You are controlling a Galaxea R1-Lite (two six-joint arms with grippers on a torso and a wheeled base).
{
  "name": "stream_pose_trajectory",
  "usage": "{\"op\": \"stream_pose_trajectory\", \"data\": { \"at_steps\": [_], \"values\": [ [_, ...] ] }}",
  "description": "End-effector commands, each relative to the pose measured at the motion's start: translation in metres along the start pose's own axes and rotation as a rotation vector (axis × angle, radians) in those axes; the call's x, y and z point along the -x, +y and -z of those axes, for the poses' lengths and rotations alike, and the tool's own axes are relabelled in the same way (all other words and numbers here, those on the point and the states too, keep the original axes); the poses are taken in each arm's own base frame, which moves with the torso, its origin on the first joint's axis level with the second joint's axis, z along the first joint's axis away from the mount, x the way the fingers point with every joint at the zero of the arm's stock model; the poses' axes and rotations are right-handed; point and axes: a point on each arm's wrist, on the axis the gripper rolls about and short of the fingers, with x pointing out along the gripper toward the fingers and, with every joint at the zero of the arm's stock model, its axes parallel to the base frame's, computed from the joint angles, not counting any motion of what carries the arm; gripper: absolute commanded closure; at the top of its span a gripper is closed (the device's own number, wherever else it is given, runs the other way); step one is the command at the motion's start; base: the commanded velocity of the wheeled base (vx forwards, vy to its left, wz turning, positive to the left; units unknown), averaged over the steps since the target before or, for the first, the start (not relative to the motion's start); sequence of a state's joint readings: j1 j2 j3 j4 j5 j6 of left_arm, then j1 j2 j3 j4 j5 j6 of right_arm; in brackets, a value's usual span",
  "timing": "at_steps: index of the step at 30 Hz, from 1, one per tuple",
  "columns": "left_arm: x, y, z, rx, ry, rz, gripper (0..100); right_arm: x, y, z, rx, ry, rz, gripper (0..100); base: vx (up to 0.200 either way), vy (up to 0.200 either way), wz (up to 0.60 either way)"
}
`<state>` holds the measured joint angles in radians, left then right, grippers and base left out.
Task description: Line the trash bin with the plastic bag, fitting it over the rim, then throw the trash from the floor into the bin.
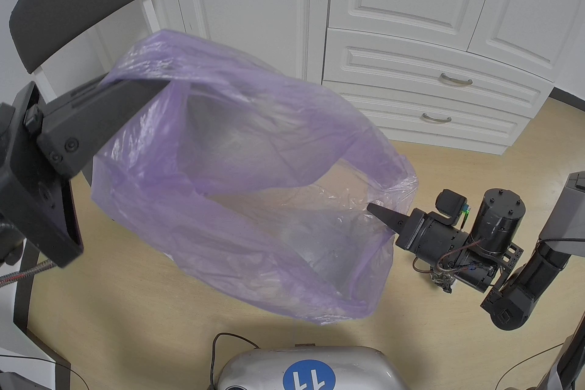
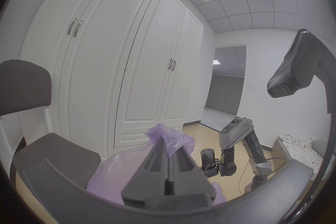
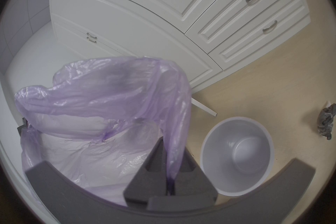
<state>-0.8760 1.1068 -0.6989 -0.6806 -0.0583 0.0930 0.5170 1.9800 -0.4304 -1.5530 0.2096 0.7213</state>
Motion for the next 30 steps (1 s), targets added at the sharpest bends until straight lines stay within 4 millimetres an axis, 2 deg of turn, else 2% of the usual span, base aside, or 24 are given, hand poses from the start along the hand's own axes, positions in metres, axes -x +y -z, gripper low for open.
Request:
{"op": "stream_pose_trajectory", "data": {
  "at_steps": [1, 7, 13, 15, 17, 18, 19, 20, 21, 23, 24, 25, 27, 30],
  "values": [
    [0.001, 0.0, 0.004, 0.004, 0.015, 0.0, 100, 0.005, 0.006, -0.008, 0.011, -0.033, -0.023, 100, 0.0, 0.0, 0.0],
    [0.008, 0.001, 0.016, 0.031, 0.055, -0.014, 100, 0.008, 0.006, -0.011, 0.032, -0.046, -0.018, 100, 0.0, 0.0, 0.0],
    [0.016, 0.011, 0.034, 0.061, 0.127, -0.092, 100, 0.032, 0.011, -0.031, 0.234, -0.113, 0.0, 100, 0.0, 0.0, 0.0],
    [0.019, 0.015, 0.04, 0.092, 0.149, -0.138, 100, 0.052, 0.02, -0.041, 0.376, -0.12, 0.026, 100, 0.0, 0.0, 0.0],
    [0.024, 0.017, 0.044, 0.103, 0.161, -0.157, 100, 0.066, 0.032, -0.049, 0.437, -0.103, 0.043, 100, 0.0, 0.0, 0.0],
    [0.024, 0.017, 0.044, 0.103, 0.161, -0.157, 100, 0.066, 0.032, -0.049, 0.437, -0.103, 0.043, 100, 0.0, 0.0, 0.0],
    [0.031, 0.017, 0.054, 0.111, 0.196, -0.174, 100, 0.083, 0.048, -0.058, 0.461, -0.063, 0.073, 100, 0.0, 0.0, 0.0],
    [0.031, 0.017, 0.056, 0.113, 0.203, -0.178, 100, 0.086, 0.051, -0.06, 0.462, -0.058, 0.074, 100, 0.0, 0.0, 0.0],
    [0.034, 0.016, 0.067, 0.115, 0.248, -0.205, 100, 0.098, 0.067, -0.07, 0.45, -0.012, 0.096, 100, 0.0, 0.0, 0.0],
    [0.037, 0.016, 0.082, 0.128, 0.307, -0.241, 100, 0.109, 0.084, -0.084, 0.42, 0.05, 0.169, 100, 0.0, 0.0, 0.0],
    [0.037, 0.016, 0.082, 0.128, 0.307, -0.241, 100, 0.109, 0.084, -0.084, 0.42, 0.05, 0.169, 100, 0.0, 0.0, 0.0],
    [0.034, 0.016, 0.095, 0.155, 0.362, -0.264, 100, 0.11, 0.099, -0.093, 0.354, 0.093, 0.251, 100, 0.0, 0.0, 0.0],
    [0.028, 0.018, 0.103, 0.18, 0.397, -0.292, 100, 0.103, 0.112, -0.1, 0.257, 0.063, 0.327, 100, 0.0, 0.0, 0.0],
    [0.015, 0.026, 0.113, 0.223, 0.441, -0.355, 100, 0.087, 0.11, -0.096, 0.232, 0.039, 0.42, 100, 0.0, 0.0, 0.0]
  ]
}}
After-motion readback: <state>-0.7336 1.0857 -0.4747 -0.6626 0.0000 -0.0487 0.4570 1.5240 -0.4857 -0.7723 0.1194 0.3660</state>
